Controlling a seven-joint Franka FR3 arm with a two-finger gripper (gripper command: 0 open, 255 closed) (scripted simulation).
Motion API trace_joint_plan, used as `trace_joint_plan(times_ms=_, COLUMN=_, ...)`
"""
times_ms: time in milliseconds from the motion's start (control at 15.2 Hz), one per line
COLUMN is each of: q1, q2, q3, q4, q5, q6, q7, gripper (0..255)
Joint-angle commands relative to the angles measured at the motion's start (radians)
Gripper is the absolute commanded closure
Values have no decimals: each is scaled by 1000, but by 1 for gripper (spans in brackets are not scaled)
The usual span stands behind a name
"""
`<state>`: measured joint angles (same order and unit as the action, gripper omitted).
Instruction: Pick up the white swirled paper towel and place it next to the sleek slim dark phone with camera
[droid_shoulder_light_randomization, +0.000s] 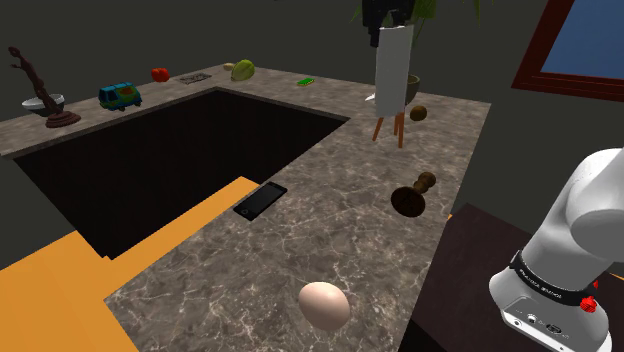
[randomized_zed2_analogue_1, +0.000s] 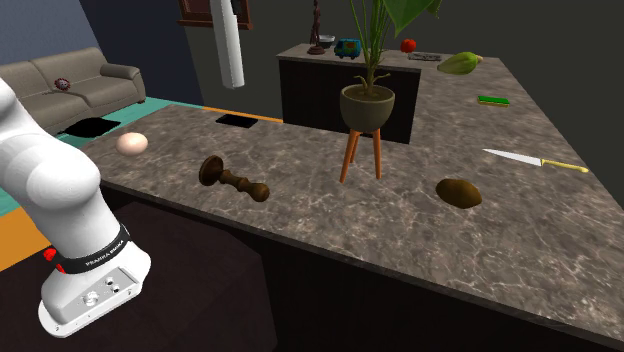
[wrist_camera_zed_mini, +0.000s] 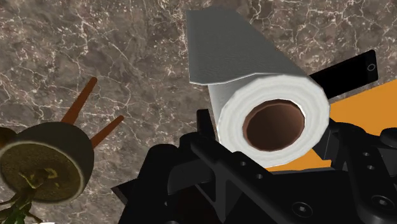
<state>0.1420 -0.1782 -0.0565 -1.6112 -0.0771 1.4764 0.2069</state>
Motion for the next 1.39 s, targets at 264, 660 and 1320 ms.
trace_joint_plan(times_ms=264, q1=59, q2=93, q3=82, q4=104, q5=7, q6=-21, q7=140, gripper=255)
trace_joint_plan(times_ms=660, q1=124, q2=228, q3=154, q4=270, q5=-4, q6=-62, q7=274, gripper=255)
trace_joint_plan(times_ms=1320, q1=308, q2=655, q3=231, q4=896, q5=-94, q6=-281, q7=465, gripper=255)
